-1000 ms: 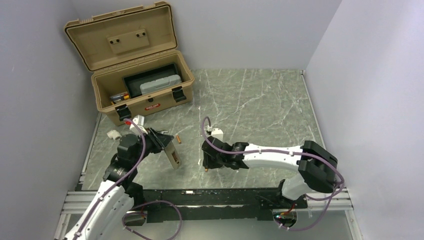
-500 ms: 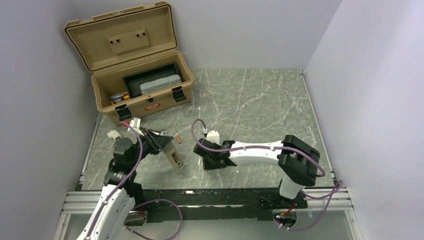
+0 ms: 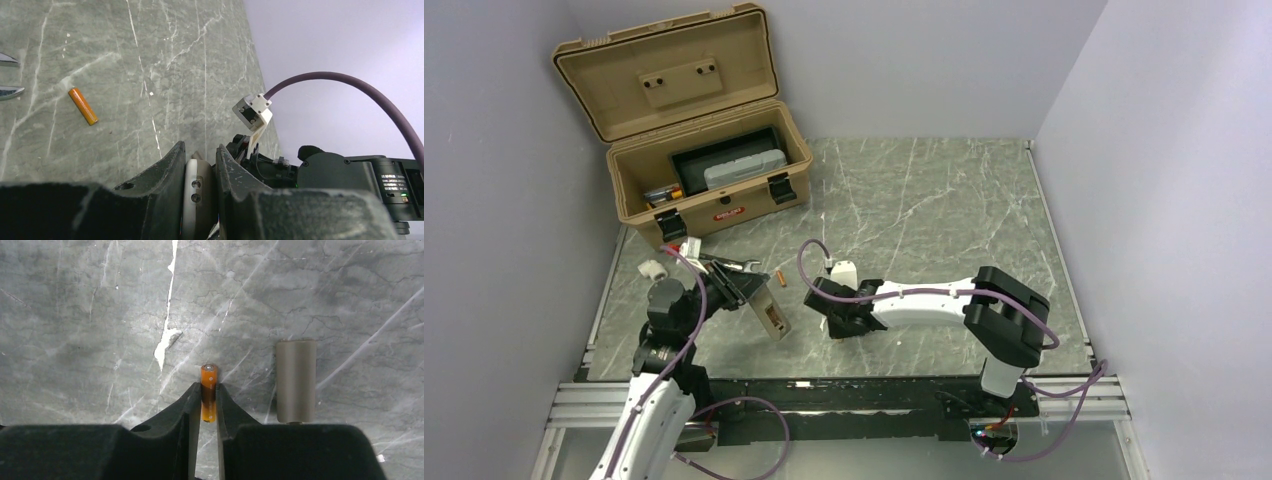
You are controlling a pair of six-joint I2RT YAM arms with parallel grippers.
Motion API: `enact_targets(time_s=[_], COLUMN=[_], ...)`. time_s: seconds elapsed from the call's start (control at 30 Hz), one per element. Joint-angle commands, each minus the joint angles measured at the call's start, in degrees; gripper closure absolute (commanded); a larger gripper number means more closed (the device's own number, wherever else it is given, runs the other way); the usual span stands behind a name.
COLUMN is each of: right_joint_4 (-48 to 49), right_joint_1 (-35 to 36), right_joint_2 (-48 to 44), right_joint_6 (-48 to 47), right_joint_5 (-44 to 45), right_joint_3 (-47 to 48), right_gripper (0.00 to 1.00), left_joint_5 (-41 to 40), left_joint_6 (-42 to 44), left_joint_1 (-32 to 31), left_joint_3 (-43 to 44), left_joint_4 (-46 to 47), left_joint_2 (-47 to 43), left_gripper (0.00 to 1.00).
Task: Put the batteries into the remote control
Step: Adjust the battery at the center of the board.
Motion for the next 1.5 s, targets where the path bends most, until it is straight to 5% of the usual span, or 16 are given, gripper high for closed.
enact_targets(time_s=[0.0, 0.73, 0.9, 1.2, 1.47], right_joint_4=[-0.67, 6.40, 8.61, 16.37, 15.53], right_joint_1=[-0.04, -1.31, -1.57, -1.33, -1.67], right_joint_2=[-0.19, -4.46, -6.75, -14.75, -18.11], right_joint_6=[-1.75, -11.18, -20.48, -48.05, -43.23], right_joint_5=[1.31, -3.96, -6.62, -21.25, -13.96], right_joint_3=[1.21, -3.52, -4.90, -11.05, -11.17], right_gripper=[0.83, 0.89, 0.91, 0.76, 0.66], left_joint_5=[3.03, 2.42, 2.19, 2.08, 1.73], left_joint_6=[-1.87, -1.94, -1.51, -0.84, -0.51], left_joint_1=[1.08, 1.98, 2.10, 2.28, 2.46], left_joint_3=[-1.13, -1.97, -1.97, -1.71, -1.51], left_joint_4=[4.66, 2.89, 1.83, 1.37, 0.68], left_joint_2=[-0.44, -1.04, -1.56, -1.10, -1.34], left_gripper=[1.00, 1.00, 1.00, 1.00, 1.00])
